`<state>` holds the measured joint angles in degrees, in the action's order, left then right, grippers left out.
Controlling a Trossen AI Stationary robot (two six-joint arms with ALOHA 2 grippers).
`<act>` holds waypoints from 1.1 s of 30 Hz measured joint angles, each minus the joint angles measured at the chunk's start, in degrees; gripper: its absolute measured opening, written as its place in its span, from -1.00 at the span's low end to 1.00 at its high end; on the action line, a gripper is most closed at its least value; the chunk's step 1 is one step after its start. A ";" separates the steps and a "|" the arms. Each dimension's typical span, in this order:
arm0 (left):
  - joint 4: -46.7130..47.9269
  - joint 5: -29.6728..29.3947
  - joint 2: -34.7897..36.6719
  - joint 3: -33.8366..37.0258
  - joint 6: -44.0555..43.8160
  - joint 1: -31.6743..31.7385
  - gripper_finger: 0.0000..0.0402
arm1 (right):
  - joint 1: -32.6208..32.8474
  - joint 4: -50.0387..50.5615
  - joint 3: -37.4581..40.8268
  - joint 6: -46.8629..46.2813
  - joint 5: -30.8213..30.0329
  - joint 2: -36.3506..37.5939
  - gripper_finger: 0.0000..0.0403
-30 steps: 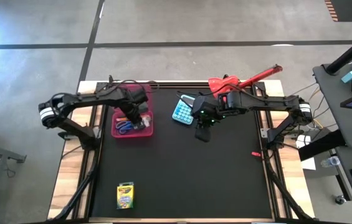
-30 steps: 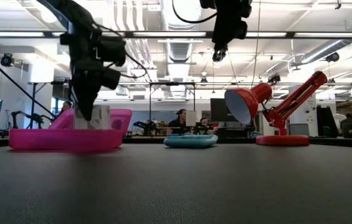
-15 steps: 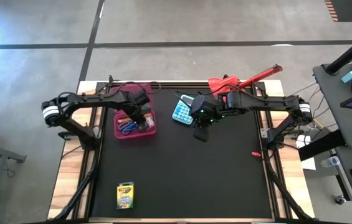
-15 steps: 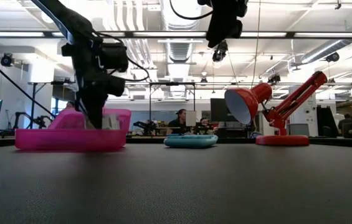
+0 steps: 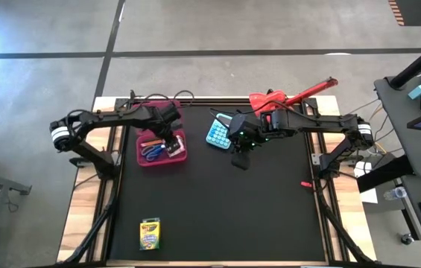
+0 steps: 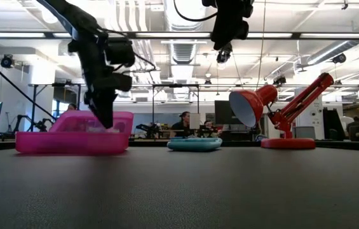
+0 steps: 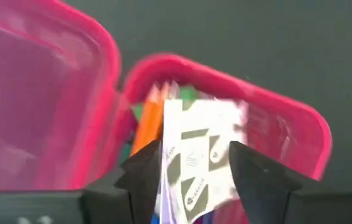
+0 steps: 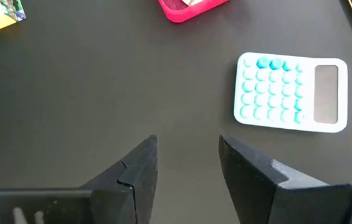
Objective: Pack school essentials
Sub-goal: Put the violet sticky notes into the red supply box, then put the crayon box into the red supply box
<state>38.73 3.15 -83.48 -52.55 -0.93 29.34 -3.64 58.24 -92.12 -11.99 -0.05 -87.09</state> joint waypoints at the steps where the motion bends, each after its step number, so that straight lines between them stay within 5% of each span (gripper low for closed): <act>1: 0.74 -0.85 0.00 -1.00 0.04 0.23 -0.12 | 0.00 0.00 0.00 0.04 0.00 0.00 -0.21; 7: 6.83 0.12 0.27 -7.81 -2.77 0.08 -0.08 | 0.00 0.24 0.05 0.01 0.00 0.00 -0.21; 11: 7.69 9.26 1.79 -8.39 -11.24 -3.70 -0.08 | 0.00 0.28 0.44 -0.50 0.00 0.00 -0.21; 20: 11.00 13.85 3.54 -6.61 -23.26 -29.04 -0.08 | 0.00 0.26 0.68 -1.10 -0.02 -0.02 -0.21; 33: 9.84 12.34 3.28 -1.04 -64.29 -59.26 -0.08 | 0.00 0.02 2.49 -2.25 -0.02 -0.02 -0.21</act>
<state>48.57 15.50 -80.20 -53.60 -65.22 -29.92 -3.64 58.25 -89.63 -14.23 -0.08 -87.11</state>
